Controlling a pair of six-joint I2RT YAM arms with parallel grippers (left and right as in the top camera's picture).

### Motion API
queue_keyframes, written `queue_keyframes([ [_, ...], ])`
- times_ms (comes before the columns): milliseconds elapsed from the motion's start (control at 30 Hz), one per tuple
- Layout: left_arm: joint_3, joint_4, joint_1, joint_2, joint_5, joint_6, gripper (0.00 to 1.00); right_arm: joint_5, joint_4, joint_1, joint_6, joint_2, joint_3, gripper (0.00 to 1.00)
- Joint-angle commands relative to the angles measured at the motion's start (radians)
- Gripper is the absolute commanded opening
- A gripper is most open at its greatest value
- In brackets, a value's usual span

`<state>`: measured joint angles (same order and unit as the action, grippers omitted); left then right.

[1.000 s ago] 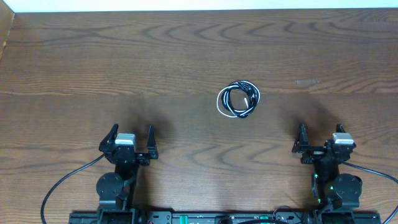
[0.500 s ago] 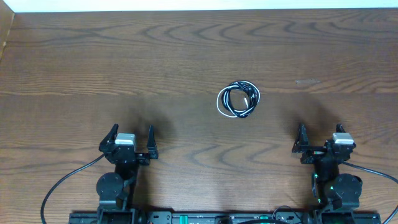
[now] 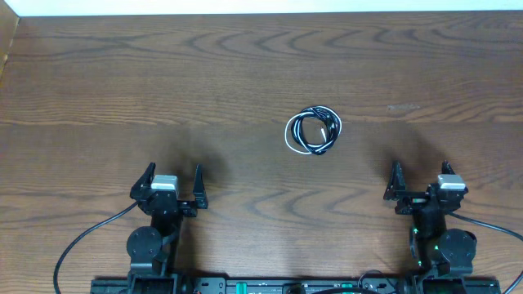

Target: Untangle cables

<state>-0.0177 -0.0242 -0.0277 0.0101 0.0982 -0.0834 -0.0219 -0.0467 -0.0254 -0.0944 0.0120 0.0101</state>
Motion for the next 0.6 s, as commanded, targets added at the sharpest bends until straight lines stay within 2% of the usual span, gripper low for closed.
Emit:
queue_keyframes([
  [0, 0.005, -0.043, 0.006, 0.000, 0.002, -0.010, 0.98, 0.022, 0.013, 0.002, 0.002, -0.005, -0.005, 0.99],
  [200, -0.066, -0.072, 0.005, 0.000, 0.037, 0.006, 0.98, 0.042, 0.000, 0.002, 0.002, -0.005, -0.004, 0.99],
  [400, -0.285, -0.377, 0.005, 0.001, 0.040, 0.008, 0.98, 0.141, -0.035, 0.001, -0.019, -0.005, 0.055, 0.99],
  [567, -0.470, -0.541, 0.005, 0.014, 0.040, -0.013, 0.98, 0.137, -0.202, 0.001, -0.058, -0.005, 0.207, 0.99],
])
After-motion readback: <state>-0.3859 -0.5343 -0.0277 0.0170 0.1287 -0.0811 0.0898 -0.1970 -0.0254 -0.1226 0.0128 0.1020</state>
